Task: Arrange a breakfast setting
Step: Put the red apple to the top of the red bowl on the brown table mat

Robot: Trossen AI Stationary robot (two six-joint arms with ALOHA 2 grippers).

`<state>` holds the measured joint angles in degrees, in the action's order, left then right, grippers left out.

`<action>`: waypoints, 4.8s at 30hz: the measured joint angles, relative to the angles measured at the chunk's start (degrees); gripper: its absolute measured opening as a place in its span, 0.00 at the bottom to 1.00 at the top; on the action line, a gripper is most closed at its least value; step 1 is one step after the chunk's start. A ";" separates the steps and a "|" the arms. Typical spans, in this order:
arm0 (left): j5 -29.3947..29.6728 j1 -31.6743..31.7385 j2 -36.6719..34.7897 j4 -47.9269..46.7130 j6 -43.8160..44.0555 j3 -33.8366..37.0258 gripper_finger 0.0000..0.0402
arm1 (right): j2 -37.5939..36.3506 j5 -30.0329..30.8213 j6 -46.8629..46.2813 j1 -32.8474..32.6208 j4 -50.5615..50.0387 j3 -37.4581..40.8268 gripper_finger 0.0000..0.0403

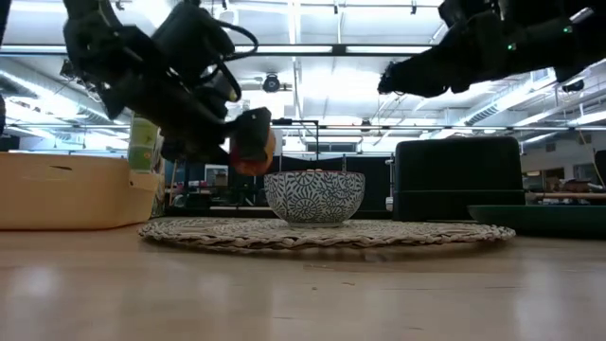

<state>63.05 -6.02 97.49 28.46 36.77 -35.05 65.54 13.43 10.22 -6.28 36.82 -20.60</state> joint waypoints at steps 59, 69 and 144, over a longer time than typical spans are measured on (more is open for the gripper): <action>-2.16 3.15 12.13 20.21 -13.56 -4.08 0.73 | 6.55 -1.64 -4.35 6.62 8.98 -4.57 0.71; -3.82 0.17 1.37 14.95 -26.76 -3.83 0.73 | 20.15 -8.35 -2.89 12.07 7.80 -18.36 0.57; -8.03 -5.29 -9.44 -9.53 -24.69 -3.92 0.79 | 29.05 -19.02 -3.65 18.11 10.05 -24.41 0.05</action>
<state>55.01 -11.31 88.05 18.93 12.08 -38.97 94.59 -5.58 6.57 11.83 46.87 -45.01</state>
